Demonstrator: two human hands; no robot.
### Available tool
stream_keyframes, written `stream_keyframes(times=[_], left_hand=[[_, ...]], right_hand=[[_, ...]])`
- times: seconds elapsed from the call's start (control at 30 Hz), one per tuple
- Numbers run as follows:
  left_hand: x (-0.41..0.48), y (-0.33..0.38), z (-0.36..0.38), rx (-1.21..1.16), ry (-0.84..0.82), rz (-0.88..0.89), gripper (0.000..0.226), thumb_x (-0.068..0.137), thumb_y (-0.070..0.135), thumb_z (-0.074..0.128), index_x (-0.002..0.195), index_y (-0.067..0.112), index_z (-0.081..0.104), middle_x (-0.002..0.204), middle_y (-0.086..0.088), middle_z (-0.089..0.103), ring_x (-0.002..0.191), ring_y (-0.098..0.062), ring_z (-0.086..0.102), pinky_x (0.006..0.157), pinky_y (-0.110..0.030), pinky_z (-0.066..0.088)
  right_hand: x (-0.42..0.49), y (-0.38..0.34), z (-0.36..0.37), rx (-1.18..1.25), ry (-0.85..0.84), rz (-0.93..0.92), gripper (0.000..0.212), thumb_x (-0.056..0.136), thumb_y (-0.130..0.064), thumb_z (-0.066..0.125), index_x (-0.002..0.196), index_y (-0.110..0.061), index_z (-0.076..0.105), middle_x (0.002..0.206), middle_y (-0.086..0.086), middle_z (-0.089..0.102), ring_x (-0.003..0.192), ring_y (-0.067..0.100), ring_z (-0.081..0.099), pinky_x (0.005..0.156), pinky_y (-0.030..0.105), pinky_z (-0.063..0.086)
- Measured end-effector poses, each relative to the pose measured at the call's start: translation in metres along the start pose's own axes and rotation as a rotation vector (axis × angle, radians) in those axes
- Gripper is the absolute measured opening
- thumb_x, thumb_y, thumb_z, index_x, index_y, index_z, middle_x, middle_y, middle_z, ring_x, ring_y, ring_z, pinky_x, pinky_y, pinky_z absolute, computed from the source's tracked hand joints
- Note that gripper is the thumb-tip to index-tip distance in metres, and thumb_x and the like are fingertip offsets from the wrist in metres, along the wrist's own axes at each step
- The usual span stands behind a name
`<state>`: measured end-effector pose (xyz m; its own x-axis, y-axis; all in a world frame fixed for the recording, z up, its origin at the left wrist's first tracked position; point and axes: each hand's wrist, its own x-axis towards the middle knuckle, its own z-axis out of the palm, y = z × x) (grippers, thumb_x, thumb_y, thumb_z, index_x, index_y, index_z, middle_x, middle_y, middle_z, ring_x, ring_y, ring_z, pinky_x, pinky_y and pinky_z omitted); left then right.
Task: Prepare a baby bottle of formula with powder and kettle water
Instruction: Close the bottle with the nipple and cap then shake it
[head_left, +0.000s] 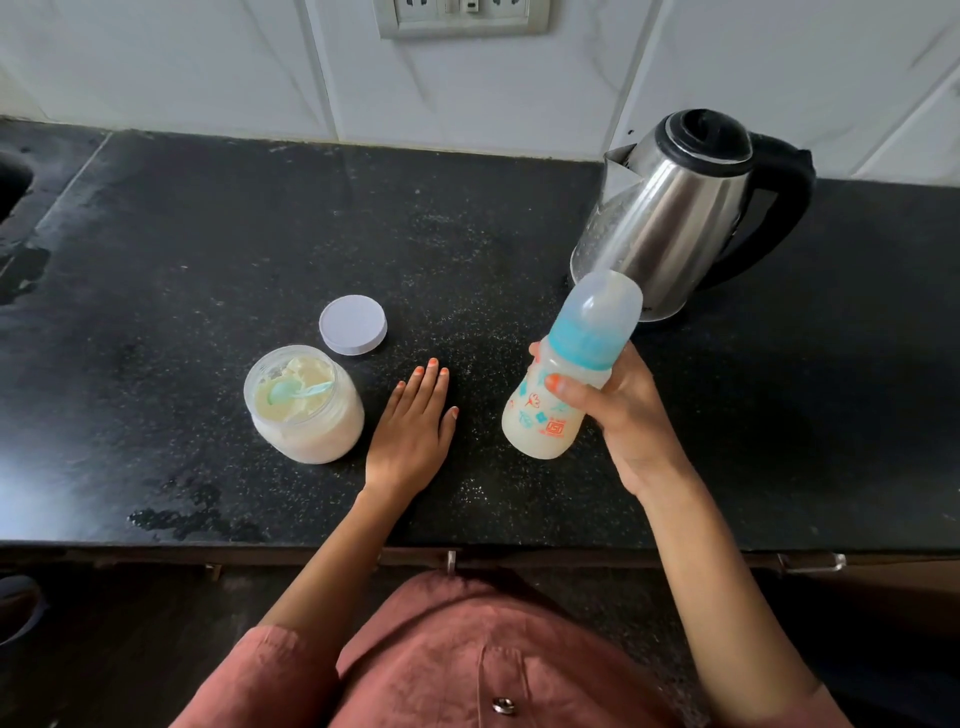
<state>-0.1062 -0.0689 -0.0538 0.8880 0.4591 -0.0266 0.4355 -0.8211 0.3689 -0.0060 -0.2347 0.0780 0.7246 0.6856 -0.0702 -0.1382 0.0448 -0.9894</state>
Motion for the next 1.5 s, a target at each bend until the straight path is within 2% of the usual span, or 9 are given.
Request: stream_keyframes(times=[0.2, 0.33, 0.47, 0.67, 0.83, 1.03, 1.17, 1.33, 1.5], left_hand=[[0.0, 0.0, 0.0, 0.013, 0.002, 0.004, 0.053, 0.1, 0.034, 0.023, 0.147, 0.016, 0.005, 0.156, 0.002, -0.001, 0.144, -0.011, -0.003, 0.112, -0.024, -0.008], [0.0, -0.001, 0.0, 0.018, -0.007, 0.001, 0.053, 0.1, 0.035, 0.021, 0.147, 0.017, 0.005, 0.156, 0.002, -0.001, 0.144, -0.011, -0.003, 0.112, -0.023, -0.009], [0.0, 0.0, -0.001, 0.014, -0.017, 0.001, 0.052, 0.1, 0.036, 0.018, 0.147, 0.017, 0.005, 0.156, 0.002, -0.001, 0.143, -0.011, -0.003, 0.112, -0.024, -0.008], [-0.001, -0.001, 0.0, 0.02, -0.019, 0.004, 0.054, 0.1, 0.039, 0.015, 0.147, 0.016, 0.005, 0.156, 0.002, 0.0, 0.143, -0.01, -0.003, 0.112, -0.024, -0.008], [0.0, -0.002, 0.002, 0.043, -0.01, 0.01, 0.077, 0.08, 0.052, -0.008, 0.147, 0.017, 0.007, 0.156, 0.002, 0.001, 0.143, -0.01, -0.002, 0.111, -0.023, -0.009], [0.0, 0.0, 0.001, 0.028, -0.013, 0.003, 0.058, 0.097, 0.044, 0.012, 0.147, 0.016, 0.006, 0.154, 0.005, -0.003, 0.143, -0.01, -0.003, 0.113, -0.024, -0.008], [0.0, 0.0, -0.001, 0.017, -0.019, -0.014, 0.053, 0.1, 0.034, 0.022, 0.147, 0.017, 0.004, 0.156, 0.004, -0.004, 0.143, -0.009, -0.006, 0.112, -0.024, -0.009], [0.0, 0.0, -0.001, 0.003, -0.003, 0.001, 0.053, 0.101, 0.034, 0.022, 0.147, 0.017, 0.004, 0.156, 0.003, -0.002, 0.143, -0.009, -0.005, 0.112, -0.023, -0.009], [0.0, -0.001, -0.001, 0.012, -0.015, -0.005, 0.053, 0.1, 0.034, 0.022, 0.147, 0.017, 0.004, 0.156, 0.003, -0.002, 0.143, -0.01, -0.005, 0.112, -0.024, -0.009]], right_hand=[[0.003, 0.009, -0.004, 0.25, -0.006, 0.154, 0.081, 0.04, -0.046, 0.086, 0.112, -0.019, 0.06, 0.111, 0.0, 0.068, 0.109, 0.022, 0.06, 0.093, 0.037, 0.051], [0.003, 0.014, -0.005, 0.34, 0.055, 0.207, 0.08, 0.037, -0.051, 0.086, 0.108, -0.023, 0.062, 0.103, -0.001, 0.068, 0.108, 0.021, 0.061, 0.09, 0.037, 0.052], [0.002, 0.01, 0.0, 0.077, 0.16, 0.009, 0.053, 0.051, -0.024, 0.082, 0.099, -0.022, 0.06, 0.092, -0.006, 0.07, 0.089, 0.006, 0.066, 0.078, 0.024, 0.051], [0.008, 0.003, -0.014, 0.123, 0.386, -0.332, 0.047, 0.061, -0.025, 0.077, 0.104, -0.02, 0.057, 0.09, -0.014, 0.072, 0.091, 0.003, 0.066, 0.076, 0.018, 0.051], [-0.007, 0.021, -0.011, -0.44, 0.097, -0.149, 0.058, 0.049, -0.03, 0.085, 0.099, -0.037, 0.057, 0.094, -0.01, 0.071, 0.081, -0.003, 0.066, 0.07, 0.015, 0.052], [0.006, 0.005, -0.004, 0.252, 0.394, -0.132, 0.03, 0.069, -0.022, 0.067, 0.097, -0.022, 0.06, 0.084, -0.012, 0.072, 0.085, 0.004, 0.067, 0.072, 0.021, 0.054], [-0.008, 0.018, 0.007, -0.05, 0.071, 0.052, 0.04, 0.056, -0.014, 0.081, 0.091, -0.021, 0.063, 0.079, -0.01, 0.073, 0.078, 0.004, 0.067, 0.068, 0.021, 0.053], [0.003, 0.009, -0.006, 0.282, 0.312, 0.012, 0.049, 0.055, -0.032, 0.078, 0.099, -0.021, 0.06, 0.092, -0.005, 0.07, 0.09, 0.01, 0.066, 0.071, 0.022, 0.056], [-0.01, 0.018, 0.007, 0.061, 0.127, 0.09, 0.055, 0.043, -0.033, 0.078, 0.093, -0.017, 0.061, 0.079, -0.009, 0.073, 0.077, 0.005, 0.068, 0.066, 0.021, 0.054]])
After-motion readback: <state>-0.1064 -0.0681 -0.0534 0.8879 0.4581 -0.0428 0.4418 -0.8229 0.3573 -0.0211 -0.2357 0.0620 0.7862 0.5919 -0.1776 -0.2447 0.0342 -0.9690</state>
